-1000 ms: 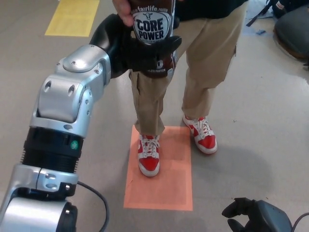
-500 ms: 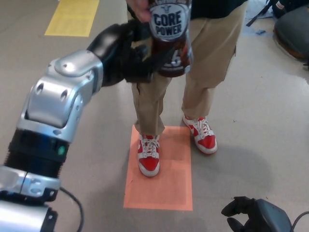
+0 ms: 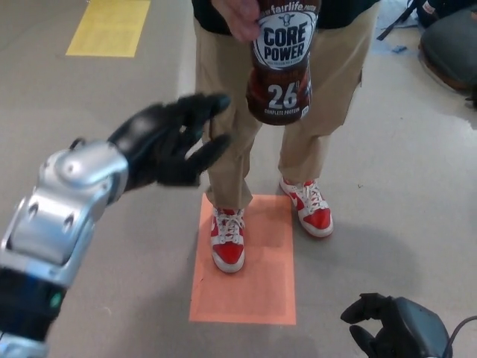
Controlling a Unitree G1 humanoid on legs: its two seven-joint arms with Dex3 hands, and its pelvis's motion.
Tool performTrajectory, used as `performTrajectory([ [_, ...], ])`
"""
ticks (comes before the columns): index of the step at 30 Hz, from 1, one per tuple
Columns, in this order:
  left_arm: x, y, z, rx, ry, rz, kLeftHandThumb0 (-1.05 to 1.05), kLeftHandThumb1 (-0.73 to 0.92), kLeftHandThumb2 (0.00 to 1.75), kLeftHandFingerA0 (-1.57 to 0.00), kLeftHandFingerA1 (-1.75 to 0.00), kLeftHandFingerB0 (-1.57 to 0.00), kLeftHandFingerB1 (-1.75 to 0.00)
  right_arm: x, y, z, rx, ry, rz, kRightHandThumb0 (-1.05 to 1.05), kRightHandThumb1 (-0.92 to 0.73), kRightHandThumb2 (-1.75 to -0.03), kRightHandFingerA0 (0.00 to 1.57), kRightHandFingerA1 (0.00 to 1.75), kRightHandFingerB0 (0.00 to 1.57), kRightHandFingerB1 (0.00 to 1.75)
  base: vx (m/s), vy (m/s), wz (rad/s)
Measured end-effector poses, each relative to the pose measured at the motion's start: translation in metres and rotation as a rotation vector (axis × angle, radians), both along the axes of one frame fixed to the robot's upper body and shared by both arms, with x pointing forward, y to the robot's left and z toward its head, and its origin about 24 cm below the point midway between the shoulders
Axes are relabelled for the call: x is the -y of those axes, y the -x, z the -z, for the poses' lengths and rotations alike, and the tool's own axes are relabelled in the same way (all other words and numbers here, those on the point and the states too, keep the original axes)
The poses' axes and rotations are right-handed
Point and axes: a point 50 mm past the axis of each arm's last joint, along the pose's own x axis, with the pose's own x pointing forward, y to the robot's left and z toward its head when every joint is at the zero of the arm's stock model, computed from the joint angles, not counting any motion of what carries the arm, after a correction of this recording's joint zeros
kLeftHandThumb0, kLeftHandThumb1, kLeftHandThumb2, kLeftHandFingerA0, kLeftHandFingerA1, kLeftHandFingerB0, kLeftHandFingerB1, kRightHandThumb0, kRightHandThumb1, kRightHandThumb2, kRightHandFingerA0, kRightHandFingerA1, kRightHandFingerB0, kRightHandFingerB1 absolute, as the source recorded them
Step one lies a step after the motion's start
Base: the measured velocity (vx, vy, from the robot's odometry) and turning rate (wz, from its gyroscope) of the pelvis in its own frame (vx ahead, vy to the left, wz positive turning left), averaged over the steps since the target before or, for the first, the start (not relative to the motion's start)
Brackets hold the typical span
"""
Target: The robot recieved a bottle of protein shake from a person using its left hand and then shake the protein up and down 2 two times and hand it back to the person
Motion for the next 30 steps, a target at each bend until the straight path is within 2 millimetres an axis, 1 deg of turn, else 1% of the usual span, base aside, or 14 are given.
performTrajectory([
  [1,-0.003,0.002,0.004,-0.003,-0.008,-0.004,-0.90,0.78,1.13,-0.07,-0.18,-0.07,-0.20,0.000,-0.001,0.000,0.001,0.000,-0.001,-0.37,-0.65,-0.83,0.98,0.85,0.88,0.57,0.00,0.000,0.00],
  [2,-0.006,0.004,0.009,-0.005,-0.021,-0.011,-0.90,0.78,1.13,-0.07,-0.18,-0.07,-0.20,-0.001,-0.001,-0.001,0.003,0.000,-0.003,-0.37,-0.65,-0.83,0.98,0.85,0.88,0.57,0.00,0.000,0.00],
  [3,-0.010,0.006,0.014,-0.010,-0.036,-0.020,-0.91,0.78,1.13,-0.08,-0.22,-0.08,-0.18,-0.001,-0.002,-0.001,0.005,0.001,-0.004,-0.38,-0.65,-0.83,0.95,0.91,0.88,0.57,0.00,0.000,0.00],
  [4,-0.013,0.009,0.020,-0.016,-0.053,-0.030,-0.85,0.74,1.07,-0.09,-0.38,-0.09,-0.25,-0.001,-0.002,-0.002,0.007,0.001,-0.004,-0.39,-0.65,-0.83,0.95,0.93,0.88,0.58,0.00,0.000,0.00],
  [10,-0.033,0.021,0.050,-0.023,-0.188,-0.084,-0.85,0.74,1.07,-0.09,-0.38,-0.09,-0.25,-0.001,-0.004,-0.003,0.017,0.001,-0.004,-0.39,-0.65,-0.83,0.95,0.93,0.88,0.58,0.00,0.000,0.00],
  [13,-0.037,0.023,0.057,-0.006,-0.235,-0.094,-0.85,0.74,1.07,-0.09,-0.38,-0.09,-0.25,-0.001,-0.005,-0.004,0.022,0.001,-0.003,-0.39,-0.65,-0.83,0.95,0.93,0.88,0.58,0.00,0.000,0.00],
  [18,-0.042,0.025,0.059,0.051,-0.292,-0.101,-0.85,0.74,1.07,-0.09,-0.38,-0.09,-0.25,-0.002,-0.007,-0.005,0.031,0.002,-0.002,-0.39,-0.65,-0.83,0.95,0.93,0.88,0.58,0.00,0.000,0.00],
  [19,-0.043,0.025,0.059,0.066,-0.305,-0.102,-0.75,0.67,1.03,-0.10,-0.43,-0.02,-0.33,-0.002,-0.007,-0.006,0.034,0.002,-0.002,-0.39,-0.65,-0.83,0.96,0.95,0.88,0.59,0.00,0.000,0.00],
  [20,-0.044,0.025,0.060,0.074,-0.312,-0.103,-0.48,0.58,0.58,-0.43,-0.36,-0.23,-0.29,-0.002,-0.007,-0.006,0.036,0.002,-0.002,-0.38,-0.66,-0.83,0.96,0.84,0.89,0.57,0.00,0.000,0.00],
  [21,-0.045,0.025,0.061,0.083,-0.323,-0.107,-0.48,0.58,0.58,-0.43,-0.36,-0.23,-0.29,-0.002,-0.008,-0.007,0.040,0.002,-0.002,-0.38,-0.66,-0.83,0.96,0.84,0.89,0.57,0.00,0.000,0.00],
  [22,-0.048,0.025,0.066,0.080,-0.334,-0.119,-0.48,0.57,0.58,-0.44,-0.36,-0.22,-0.29,-0.002,-0.010,-0.008,0.045,0.002,-0.003,-0.40,-0.66,-0.83,0.92,0.86,0.88,0.59,0.00,0.000,0.00],
  [25,-0.059,0.032,0.089,0.021,-0.389,-0.167,-0.52,0.58,0.58,-0.45,-0.35,-0.20,-0.28,-0.003,-0.015,-0.012,0.060,0.000,-0.006,-0.40,-0.67,-0.82,0.97,0.84,0.89,0.57,0.00,0.000,0.00],
  [26,-0.064,0.035,0.100,-0.007,-0.413,-0.185,-0.58,0.49,0.75,-0.38,-0.45,-0.12,-0.36,-0.004,-0.016,-0.013,0.064,0.000,-0.007,-0.40,-0.67,-0.83,0.99,0.86,0.89,0.57,0.00,0.000,0.00],
  [30,-0.081,0.048,0.129,-0.083,-0.497,-0.248,-0.59,0.49,0.75,-0.36,-0.44,-0.09,-0.35,-0.005,-0.021,-0.017,0.081,0.000,-0.011,-0.40,-0.68,-0.82,0.99,0.87,0.89,0.58,0.00,0.000,0.00],
])
